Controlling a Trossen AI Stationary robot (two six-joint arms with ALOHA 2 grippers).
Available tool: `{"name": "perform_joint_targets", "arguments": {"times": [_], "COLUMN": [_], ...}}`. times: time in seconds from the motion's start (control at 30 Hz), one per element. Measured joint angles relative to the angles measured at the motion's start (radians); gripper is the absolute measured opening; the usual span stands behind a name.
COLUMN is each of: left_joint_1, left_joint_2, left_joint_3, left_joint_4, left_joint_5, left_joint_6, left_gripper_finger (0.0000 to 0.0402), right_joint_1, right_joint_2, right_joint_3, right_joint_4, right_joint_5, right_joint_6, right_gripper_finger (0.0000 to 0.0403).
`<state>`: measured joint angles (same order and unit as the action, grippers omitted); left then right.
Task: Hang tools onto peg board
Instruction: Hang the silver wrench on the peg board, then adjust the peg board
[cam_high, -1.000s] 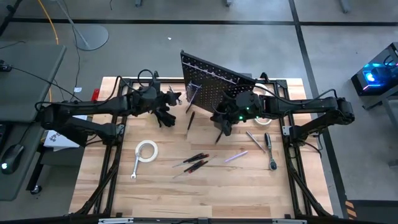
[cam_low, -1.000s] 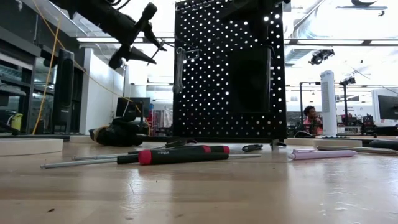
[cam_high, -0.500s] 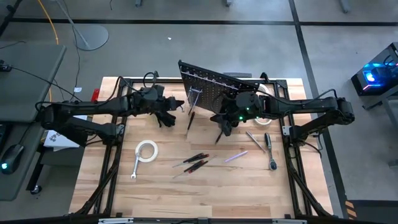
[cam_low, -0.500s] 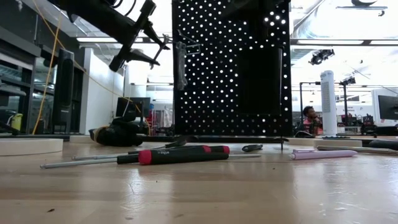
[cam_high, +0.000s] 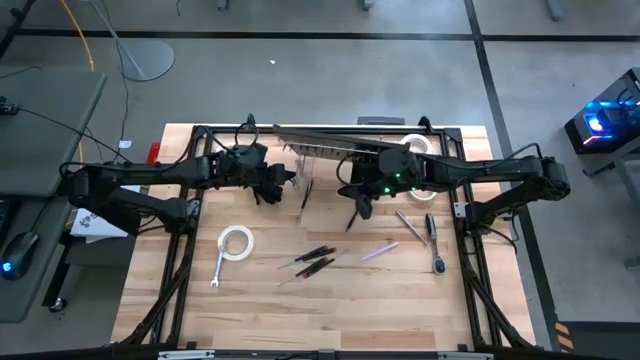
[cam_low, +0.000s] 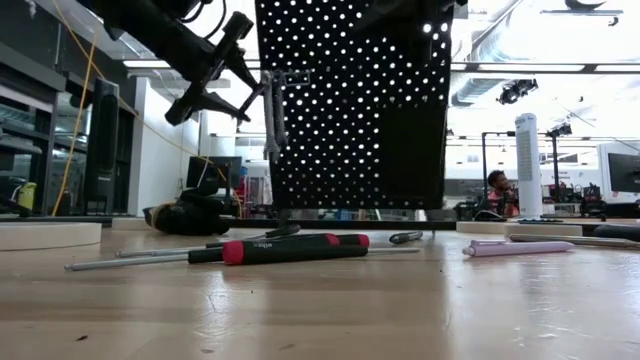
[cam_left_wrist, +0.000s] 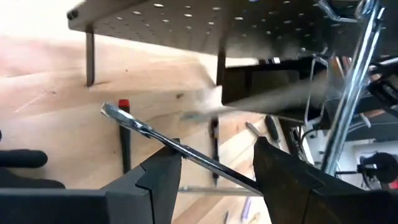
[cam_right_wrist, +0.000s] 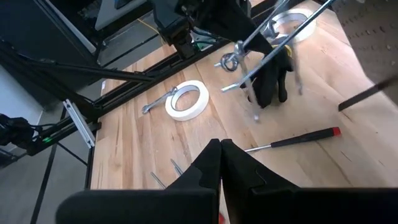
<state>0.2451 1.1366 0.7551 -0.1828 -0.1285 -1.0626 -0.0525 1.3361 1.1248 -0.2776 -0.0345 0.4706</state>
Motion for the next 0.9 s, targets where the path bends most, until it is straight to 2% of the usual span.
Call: {"name": "perform_joint_targets", "arguments": {"times": [0.2,0.53,0.9], "left_joint_1": [0.004,0.018,0.018], "left_joint_2": [-0.001,-0.004,-0.005], "left_joint_3": [0.0,0.054,0.055], "left_joint_4": [0.069,0.1,0.119], "left_joint_5": [-0.007,-0.015,-0.024], "left_joint_6": [-0.022,0.028,0.034], "left_gripper_finger": [0.0182,0.0182,0.0182], "right_joint_1": [-0.001,-0.028,-0.065], "right_joint_2": [0.0,-0.002,-0.002], "right_joint_3": [0.0,0.0,0.0], "right_joint_4": [0.023,0.188,0.202], "right_joint_5": [0.001,0.028,0.056], "right_joint_6": [0.003,-0.025,-0.083], "right_gripper_finger": [0.0,0.0,0.0]}}
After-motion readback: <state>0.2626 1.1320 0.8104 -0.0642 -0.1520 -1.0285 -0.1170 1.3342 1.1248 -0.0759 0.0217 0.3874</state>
